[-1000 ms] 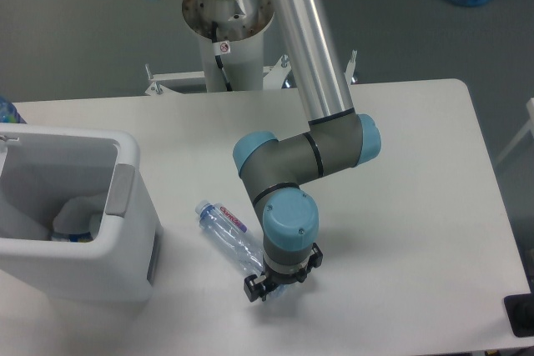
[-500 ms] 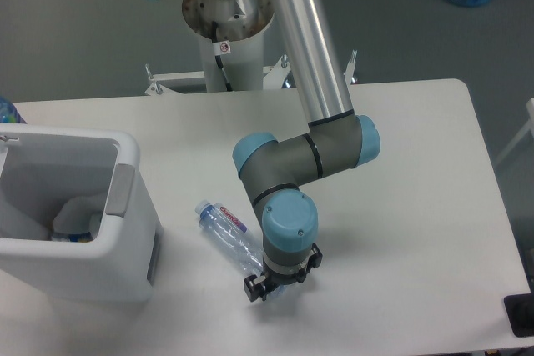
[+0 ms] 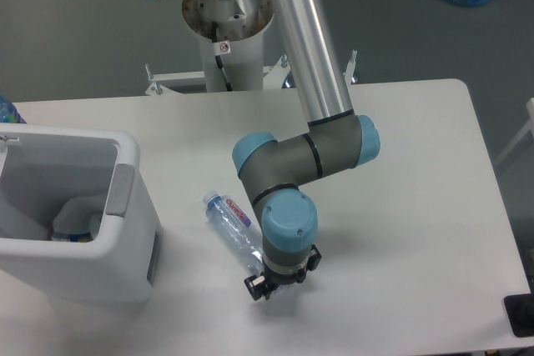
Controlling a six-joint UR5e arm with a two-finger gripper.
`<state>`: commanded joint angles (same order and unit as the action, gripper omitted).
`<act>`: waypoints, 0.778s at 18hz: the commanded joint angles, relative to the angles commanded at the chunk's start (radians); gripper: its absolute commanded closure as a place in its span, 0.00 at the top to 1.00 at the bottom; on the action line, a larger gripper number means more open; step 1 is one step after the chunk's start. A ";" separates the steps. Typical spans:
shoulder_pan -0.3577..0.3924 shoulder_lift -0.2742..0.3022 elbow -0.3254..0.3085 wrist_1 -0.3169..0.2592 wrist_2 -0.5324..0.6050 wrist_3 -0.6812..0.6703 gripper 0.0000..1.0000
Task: Place the trash in the trash can
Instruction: 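Close the gripper around the bottle's bottom end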
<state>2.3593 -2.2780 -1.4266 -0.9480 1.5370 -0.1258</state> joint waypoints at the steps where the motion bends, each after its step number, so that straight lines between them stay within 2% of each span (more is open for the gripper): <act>1: 0.000 0.002 0.000 0.000 0.000 0.000 0.67; 14: -0.002 0.005 -0.002 -0.005 0.002 0.000 0.59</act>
<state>2.3577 -2.2734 -1.4281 -0.9526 1.5386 -0.1258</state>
